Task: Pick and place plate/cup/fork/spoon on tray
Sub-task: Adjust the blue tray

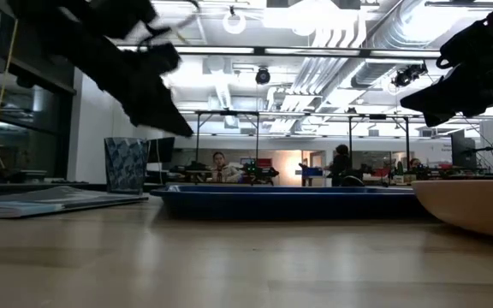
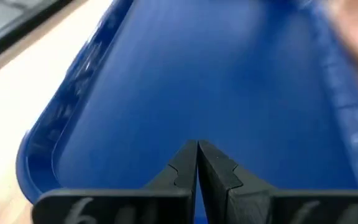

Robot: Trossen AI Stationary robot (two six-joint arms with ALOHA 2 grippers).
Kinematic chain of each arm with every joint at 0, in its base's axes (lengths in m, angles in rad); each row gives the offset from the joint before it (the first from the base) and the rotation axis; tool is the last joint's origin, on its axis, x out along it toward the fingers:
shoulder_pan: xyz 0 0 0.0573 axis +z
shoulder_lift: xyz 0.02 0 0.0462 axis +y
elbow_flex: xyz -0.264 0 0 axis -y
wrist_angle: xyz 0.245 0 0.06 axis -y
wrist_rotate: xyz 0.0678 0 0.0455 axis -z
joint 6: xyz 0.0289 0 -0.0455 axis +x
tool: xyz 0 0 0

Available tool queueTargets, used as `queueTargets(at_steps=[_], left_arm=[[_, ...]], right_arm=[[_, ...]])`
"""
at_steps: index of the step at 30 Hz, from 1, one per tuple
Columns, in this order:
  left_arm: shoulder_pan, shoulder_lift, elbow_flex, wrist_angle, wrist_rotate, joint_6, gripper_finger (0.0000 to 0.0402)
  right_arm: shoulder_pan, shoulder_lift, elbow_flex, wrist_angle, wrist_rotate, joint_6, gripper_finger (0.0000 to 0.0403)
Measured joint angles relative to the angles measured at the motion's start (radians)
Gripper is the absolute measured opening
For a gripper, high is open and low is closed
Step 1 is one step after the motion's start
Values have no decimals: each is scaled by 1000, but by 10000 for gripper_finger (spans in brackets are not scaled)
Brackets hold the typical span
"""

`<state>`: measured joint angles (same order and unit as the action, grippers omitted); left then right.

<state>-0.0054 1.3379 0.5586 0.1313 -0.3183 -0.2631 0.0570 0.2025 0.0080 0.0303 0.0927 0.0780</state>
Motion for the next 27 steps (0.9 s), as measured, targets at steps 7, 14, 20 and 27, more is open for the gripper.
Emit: queueTargets(at_steps=[7, 14, 20, 27], left_arm=[[82, 201, 119, -72, -75, 3, 1], [228, 325, 221, -227, -81, 3, 0], [309, 392, 279, -324, -79, 4, 0], [382, 431, 309, -325, -149, 68, 0]], right_arm=[[0, 0, 0, 0, 0, 0, 0], [0, 1, 0, 0, -1, 0, 0], [0, 0, 0, 0, -3, 0, 0], [0, 0, 0, 0, -4, 0, 0]])
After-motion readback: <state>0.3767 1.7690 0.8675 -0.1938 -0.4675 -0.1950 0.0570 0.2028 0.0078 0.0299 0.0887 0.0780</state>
